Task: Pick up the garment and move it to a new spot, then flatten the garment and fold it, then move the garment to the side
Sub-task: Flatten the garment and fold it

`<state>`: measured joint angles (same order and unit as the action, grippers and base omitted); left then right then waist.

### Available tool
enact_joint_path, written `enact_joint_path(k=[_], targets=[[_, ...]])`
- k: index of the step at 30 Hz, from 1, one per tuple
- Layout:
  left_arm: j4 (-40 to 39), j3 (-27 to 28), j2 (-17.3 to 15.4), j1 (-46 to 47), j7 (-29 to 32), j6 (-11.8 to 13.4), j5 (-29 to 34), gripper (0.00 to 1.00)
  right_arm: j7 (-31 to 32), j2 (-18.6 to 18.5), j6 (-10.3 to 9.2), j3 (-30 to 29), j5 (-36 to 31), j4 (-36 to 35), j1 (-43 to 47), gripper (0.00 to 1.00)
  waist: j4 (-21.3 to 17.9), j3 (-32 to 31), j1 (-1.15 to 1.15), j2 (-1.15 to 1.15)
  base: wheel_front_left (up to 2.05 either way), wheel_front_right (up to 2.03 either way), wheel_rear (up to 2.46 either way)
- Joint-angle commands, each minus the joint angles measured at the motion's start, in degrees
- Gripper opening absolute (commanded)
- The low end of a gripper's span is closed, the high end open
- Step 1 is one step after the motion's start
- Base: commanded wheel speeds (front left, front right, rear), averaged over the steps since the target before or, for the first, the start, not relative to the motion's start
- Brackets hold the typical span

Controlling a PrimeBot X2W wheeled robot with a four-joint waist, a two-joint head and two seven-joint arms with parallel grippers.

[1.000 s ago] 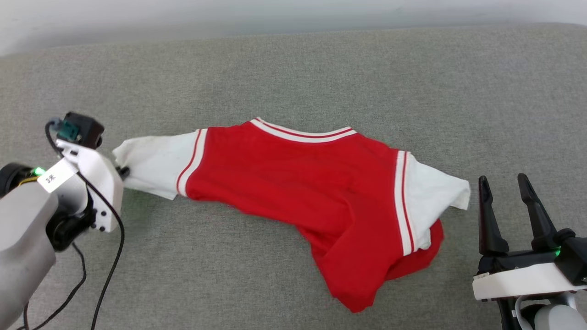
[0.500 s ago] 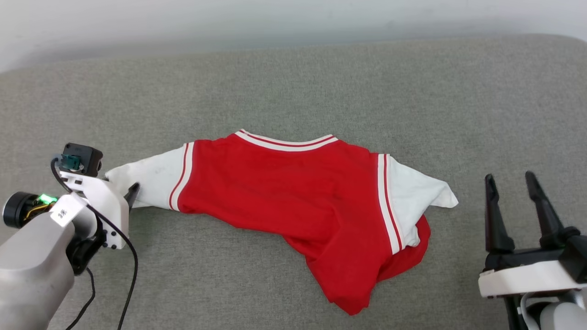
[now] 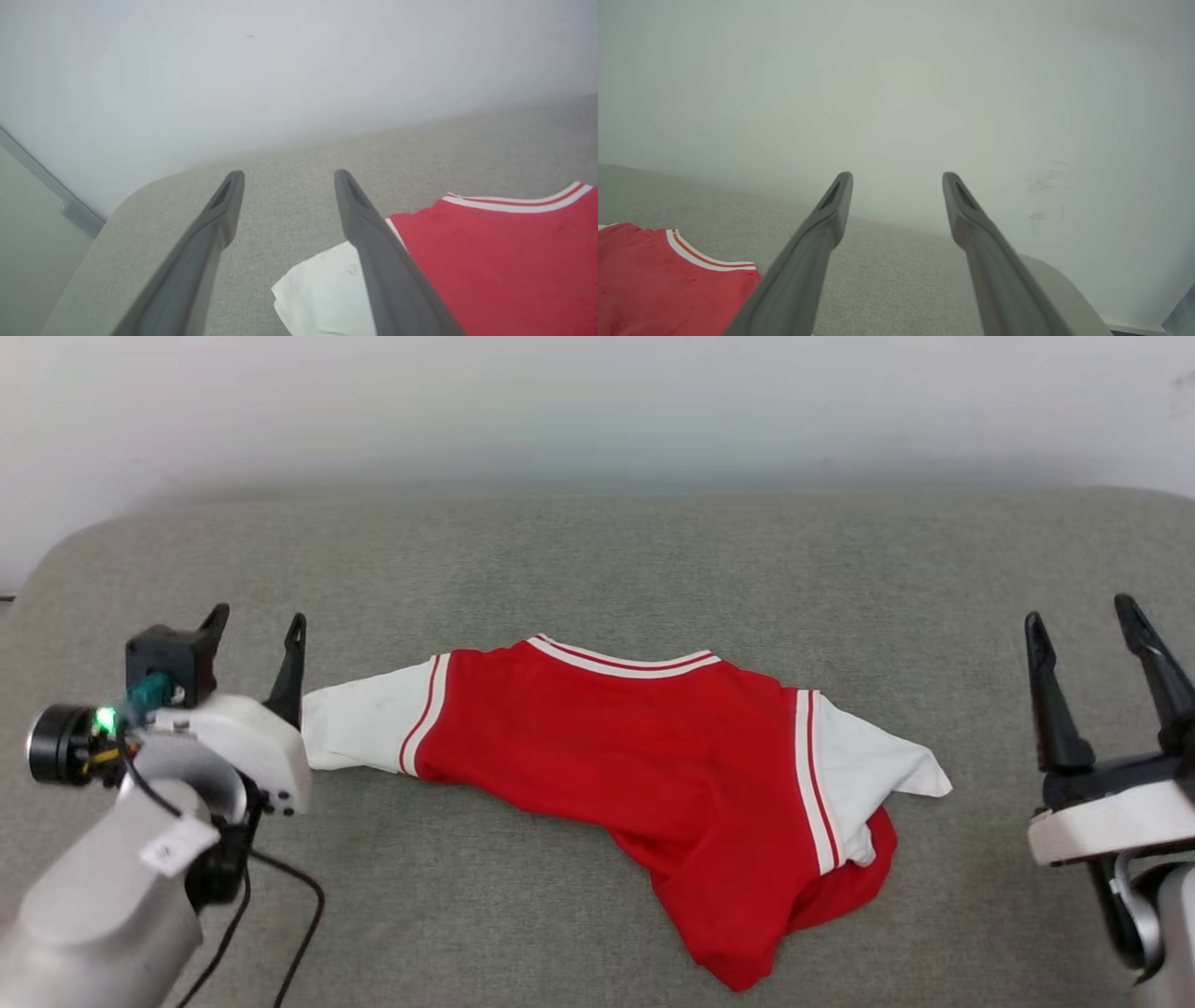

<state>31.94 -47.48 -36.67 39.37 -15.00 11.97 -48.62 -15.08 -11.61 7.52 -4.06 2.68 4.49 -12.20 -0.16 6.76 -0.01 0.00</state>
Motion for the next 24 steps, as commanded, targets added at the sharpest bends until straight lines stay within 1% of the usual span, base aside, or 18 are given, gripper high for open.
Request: enact_joint_path(k=[1,3,6,8,10,13,14,15,18,21,24], targets=[[-4.92,3.68,-0.11,-4.74,-0.17,2.80,3.09,1.00,0.21,-3.03,-0.05,1.91,1.46,2.17,-2.05,1.00,0.54,-0.33,0.01,0.00,0.00,0.00,0.00],[-10.61,7.94,0.15,-8.26,-0.18,5.50,6.63,1.00,2.22,-6.46,-0.05,4.40,3.79,3.95,-4.65,1.00,0.81,-0.28,0.01,0.00,0.00,0.00,0.00],[-17.68,13.37,1.20,-14.01,-0.19,8.40,11.54,1.00,8.02,-11.70,-0.06,9.17,8.21,5.44,-7.90,1.00,1.21,0.02,0.01,0.00,0.00,0.00,0.00],[-21.54,16.62,2.44,-17.28,-0.20,9.73,14.58,1.00,12.91,-15.17,-0.06,12.83,11.79,5.95,-10.25,1.00,1.59,0.25,0.01,0.00,0.00,0.00,0.00],[-24.49,19.26,3.91,-19.97,-0.20,10.32,17.34,1.00,18.73,-18.20,-0.06,16.73,16.28,6.29,-12.03,1.00,2.07,0.61,0.01,0.00,0.00,0.00,0.00],[-27.51,22.65,6.37,-23.12,-0.20,10.40,20.79,1.00,28.40,-23.54,-0.06,23.93,22.07,6.24,-14.43,1.00,2.89,1.27,0.01,0.00,0.00,0.00,0.00],[-28.19,23.74,7.22,-23.96,-0.20,10.28,21.65,1.00,31.68,-24.75,-0.06,26.24,24.36,6.29,-15.05,1.00,3.19,1.51,0.01,0.00,0.00,0.00,0.00],[-28.19,23.74,7.22,-23.96,-0.20,10.28,21.65,1.00,31.68,-24.75,-0.06,26.24,24.36,6.29,-15.05,1.00,3.19,1.51,0.01,0.00,0.00,0.00,0.00],[-29.77,26.49,9.82,-26.19,-0.20,9.51,24.19,1.00,40.64,-28.64,-0.07,31.92,29.79,6.26,-17.02,1.00,4.20,2.45,0.01,0.00,0.00,0.00,0.00],[-30.07,28.27,11.87,-27.44,-0.21,7.70,26.20,1.00,48.13,-30.44,-0.06,35.73,33.51,7.15,-18.55,1.00,5.37,3.63,0.01,0.00,0.00,0.00,0.00],[-29.60,29.67,13.85,-27.25,-0.21,5.51,27.89,1.00,53.09,-30.58,-0.06,37.58,36.06,9.01,-20.27,1.00,6.55,5.10,0.01,0.00,0.00,0.00,0.00]])
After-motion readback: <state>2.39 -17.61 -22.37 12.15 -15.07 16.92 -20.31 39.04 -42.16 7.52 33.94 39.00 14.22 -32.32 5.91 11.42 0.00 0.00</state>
